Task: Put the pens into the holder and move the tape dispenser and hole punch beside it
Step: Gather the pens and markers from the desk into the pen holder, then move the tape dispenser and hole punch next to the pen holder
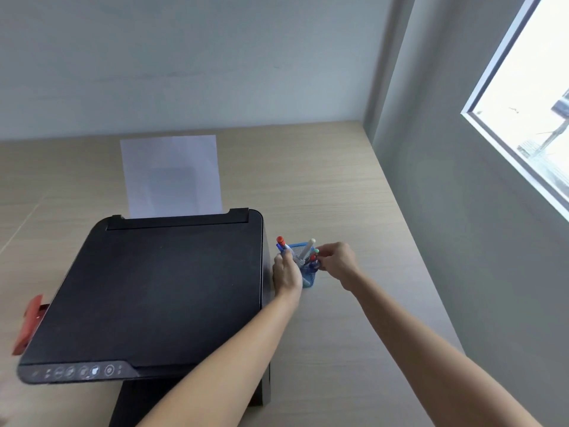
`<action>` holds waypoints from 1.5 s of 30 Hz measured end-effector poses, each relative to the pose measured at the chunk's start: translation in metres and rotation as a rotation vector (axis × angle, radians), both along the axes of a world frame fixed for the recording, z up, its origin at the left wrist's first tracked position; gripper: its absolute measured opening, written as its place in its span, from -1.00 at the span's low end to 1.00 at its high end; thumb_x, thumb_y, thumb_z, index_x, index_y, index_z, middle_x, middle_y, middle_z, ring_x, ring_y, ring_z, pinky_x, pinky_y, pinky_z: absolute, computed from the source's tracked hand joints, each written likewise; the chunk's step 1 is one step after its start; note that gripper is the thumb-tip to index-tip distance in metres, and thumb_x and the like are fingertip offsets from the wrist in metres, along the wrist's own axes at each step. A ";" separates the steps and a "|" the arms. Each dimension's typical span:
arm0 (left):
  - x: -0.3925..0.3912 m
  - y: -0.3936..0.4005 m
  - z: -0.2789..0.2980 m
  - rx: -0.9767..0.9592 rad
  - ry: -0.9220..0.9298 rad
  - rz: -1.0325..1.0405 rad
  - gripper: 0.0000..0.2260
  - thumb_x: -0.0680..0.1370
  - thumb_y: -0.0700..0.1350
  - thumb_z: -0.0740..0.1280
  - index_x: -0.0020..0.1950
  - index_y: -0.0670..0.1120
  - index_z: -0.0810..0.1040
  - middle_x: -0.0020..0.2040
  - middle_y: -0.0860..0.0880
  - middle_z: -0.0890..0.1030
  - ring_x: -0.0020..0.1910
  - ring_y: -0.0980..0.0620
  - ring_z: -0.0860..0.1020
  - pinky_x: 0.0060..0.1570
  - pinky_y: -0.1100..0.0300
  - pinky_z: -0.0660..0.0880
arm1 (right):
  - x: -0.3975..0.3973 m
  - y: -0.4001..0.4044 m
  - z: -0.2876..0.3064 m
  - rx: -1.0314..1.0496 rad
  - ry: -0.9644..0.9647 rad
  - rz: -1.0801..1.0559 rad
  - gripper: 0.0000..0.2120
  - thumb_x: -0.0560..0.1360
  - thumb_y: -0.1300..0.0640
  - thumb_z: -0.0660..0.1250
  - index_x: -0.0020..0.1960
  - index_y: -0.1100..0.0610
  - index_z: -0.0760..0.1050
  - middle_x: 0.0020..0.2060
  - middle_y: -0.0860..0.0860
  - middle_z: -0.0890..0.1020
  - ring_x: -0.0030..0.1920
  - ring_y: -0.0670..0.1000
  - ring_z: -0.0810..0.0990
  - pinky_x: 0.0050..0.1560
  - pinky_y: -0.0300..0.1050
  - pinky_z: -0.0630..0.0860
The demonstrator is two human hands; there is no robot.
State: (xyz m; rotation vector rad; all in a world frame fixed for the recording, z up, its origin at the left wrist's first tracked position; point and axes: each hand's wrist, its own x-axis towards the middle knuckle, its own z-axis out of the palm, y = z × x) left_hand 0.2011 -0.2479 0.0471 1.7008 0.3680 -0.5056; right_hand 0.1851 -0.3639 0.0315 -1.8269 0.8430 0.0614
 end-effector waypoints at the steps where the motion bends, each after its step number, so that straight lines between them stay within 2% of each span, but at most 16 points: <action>1: 0.005 0.001 0.000 -0.021 0.026 -0.021 -0.63 0.65 0.00 0.04 0.18 -0.22 0.49 0.23 -0.23 0.55 0.22 -0.19 0.50 0.14 0.01 0.42 | 0.001 -0.001 0.001 -0.014 -0.003 -0.012 -0.73 0.36 0.42 0.32 -0.07 0.17 0.70 -0.20 0.15 0.72 -0.13 0.09 0.69 0.05 0.00 0.65; 9: 0.021 0.004 0.010 -0.061 0.062 -0.040 -0.62 0.65 0.05 0.01 -0.28 0.03 0.45 -0.05 -0.04 0.55 -0.01 -0.02 0.46 -0.07 0.17 0.38 | 0.006 -0.001 0.002 0.009 -0.007 -0.073 -0.70 0.31 0.47 0.39 -0.03 0.22 0.68 -0.13 0.20 0.73 -0.07 0.11 0.69 0.03 0.01 0.66; 14: 0.014 0.009 0.023 -0.048 0.044 -0.095 -0.64 0.63 0.06 0.00 0.03 -0.06 0.54 0.12 -0.09 0.55 0.07 -0.06 0.48 0.07 0.10 0.37 | 0.001 -0.006 0.015 -0.067 -0.018 -0.110 -0.77 0.43 0.42 0.26 0.01 0.31 0.64 -0.08 0.26 0.69 -0.12 0.13 0.64 0.02 0.06 0.62; 17: 0.006 0.015 0.045 -0.054 0.032 -0.143 -0.59 0.61 0.09 0.03 0.05 -0.19 0.51 0.20 -0.23 0.57 0.15 -0.18 0.53 0.20 0.05 0.42 | 0.000 -0.006 0.037 -0.174 -0.082 -0.141 -0.68 0.44 0.43 0.18 0.07 0.28 0.63 -0.04 0.20 0.69 -0.05 0.10 0.59 -0.04 -0.11 0.53; 19: 0.003 0.023 0.059 -0.098 0.020 -0.187 -0.61 0.62 0.06 0.04 0.01 -0.23 0.48 0.07 -0.25 0.60 0.07 -0.16 0.56 0.07 0.15 0.45 | 0.001 -0.003 0.058 -0.239 -0.136 -0.128 -0.68 0.43 0.40 0.18 0.02 0.22 0.65 -0.13 0.12 0.67 -0.12 0.02 0.52 -0.11 -0.20 0.41; 21: 0.000 0.041 0.079 -0.144 -0.005 -0.195 -0.67 0.64 0.00 0.04 -0.18 -0.13 0.44 -0.29 0.06 0.62 -0.22 0.07 0.48 -0.23 0.39 0.45 | 0.002 0.008 0.080 -0.294 -0.193 -0.101 -0.75 0.41 0.38 0.19 -0.09 0.26 0.64 -0.24 0.14 0.63 -0.16 -0.07 0.38 -0.16 -0.14 0.42; 22: -0.001 0.052 0.092 -0.183 -0.016 -0.202 -0.68 0.65 -0.02 0.04 -0.22 -0.08 0.43 -0.39 0.20 0.60 -0.24 0.14 0.43 -0.29 0.51 0.44 | 0.005 0.015 0.090 -0.315 -0.220 -0.090 -0.78 0.41 0.38 0.20 -0.10 0.32 0.61 -0.22 0.25 0.66 -0.23 0.09 0.55 -0.18 -0.10 0.46; 23: -0.003 0.066 0.104 -0.216 -0.026 -0.213 -0.69 0.66 -0.03 0.04 -0.17 -0.05 0.48 -0.31 0.25 0.60 -0.14 0.14 0.47 -0.15 0.57 0.43 | 0.008 0.024 0.099 -0.329 -0.247 -0.067 -0.80 0.39 0.38 0.20 -0.09 0.38 0.57 -0.16 0.37 0.64 0.16 0.21 0.32 -0.21 -0.07 0.47; 24: -0.004 0.082 0.114 -0.250 -0.043 -0.222 -0.71 0.66 -0.01 0.04 -0.03 -0.06 0.52 -0.10 0.19 0.59 0.03 0.10 0.48 0.10 0.46 0.40 | 0.012 0.034 0.107 -0.328 -0.267 -0.041 -0.81 0.38 0.38 0.20 -0.08 0.42 0.54 -0.10 0.42 0.60 -0.11 -0.10 0.30 -0.24 -0.09 0.43; 27: -0.007 0.147 0.138 -0.312 -0.113 -0.181 -0.65 0.67 0.00 0.05 0.35 -0.12 0.43 0.26 -0.04 0.48 0.32 -0.02 0.44 0.33 0.05 0.33 | 0.029 0.081 0.123 -0.260 -0.295 0.078 -0.78 0.39 0.40 0.21 -0.05 0.41 0.57 -0.29 0.35 0.60 -0.28 -0.04 0.44 -0.35 -0.21 0.35; 29: -0.006 0.192 0.148 -0.308 -0.171 -0.140 -0.66 0.67 -0.01 0.07 0.35 -0.12 0.44 0.27 -0.07 0.53 0.27 -0.04 0.50 0.32 0.00 0.37 | 0.040 0.113 0.131 -0.224 -0.330 0.154 -0.80 0.43 0.40 0.24 -0.03 0.37 0.60 -0.34 0.15 0.58 -0.42 -0.02 0.49 -0.48 -0.29 0.38; 31: -0.004 0.248 0.149 -0.281 -0.220 -0.065 -0.71 0.66 -0.02 0.09 0.26 -0.08 0.51 0.16 -0.05 0.59 0.14 -0.01 0.57 0.27 0.00 0.41 | 0.054 0.158 0.137 -0.206 -0.355 0.225 -0.81 0.44 0.35 0.30 0.00 0.25 0.63 -0.27 0.13 0.64 -0.35 -0.01 0.60 -0.34 -0.18 0.55; 33: -0.005 0.309 0.141 -0.219 -0.258 0.030 -0.78 0.64 -0.03 0.13 0.13 -0.03 0.54 0.06 -0.01 0.62 0.00 0.06 0.61 0.16 0.06 0.44 | 0.067 0.210 0.139 -0.186 -0.371 0.318 -0.82 0.43 0.31 0.33 -0.04 0.14 0.65 -0.20 0.15 0.69 -0.18 0.12 0.67 -0.05 0.06 0.62; 35: -0.008 0.367 0.125 -0.124 -0.280 0.128 -0.82 0.63 -0.05 0.18 0.10 -0.06 0.54 0.05 -0.06 0.64 -0.09 0.09 0.60 0.01 0.12 0.42 | 0.075 0.259 0.141 -0.160 -0.377 0.403 -0.82 0.44 0.30 0.34 -0.08 0.08 0.65 -0.20 0.12 0.71 -0.13 0.13 0.69 0.04 0.08 0.62; 41: -0.026 0.552 0.051 0.620 -0.259 0.332 -0.60 0.55 -0.12 0.34 0.36 -0.18 0.43 0.33 -0.19 0.49 0.34 -0.14 0.42 0.37 0.00 0.36 | 0.102 0.415 0.127 -0.121 -0.330 0.607 -0.84 0.48 0.25 0.32 -0.02 0.09 0.64 -0.14 0.06 0.71 -0.09 0.04 0.70 0.07 -0.02 0.63; 45: -0.036 0.633 0.010 0.861 -0.035 0.369 -0.48 0.40 -0.06 0.47 0.28 -0.17 0.40 0.27 -0.16 0.46 0.30 -0.19 0.40 0.16 -0.05 0.50 | 0.120 0.495 0.098 -0.196 -0.243 0.690 -0.79 0.48 0.22 0.31 0.07 0.11 0.61 0.02 0.11 0.68 -0.05 0.04 0.61 -0.04 -0.14 0.54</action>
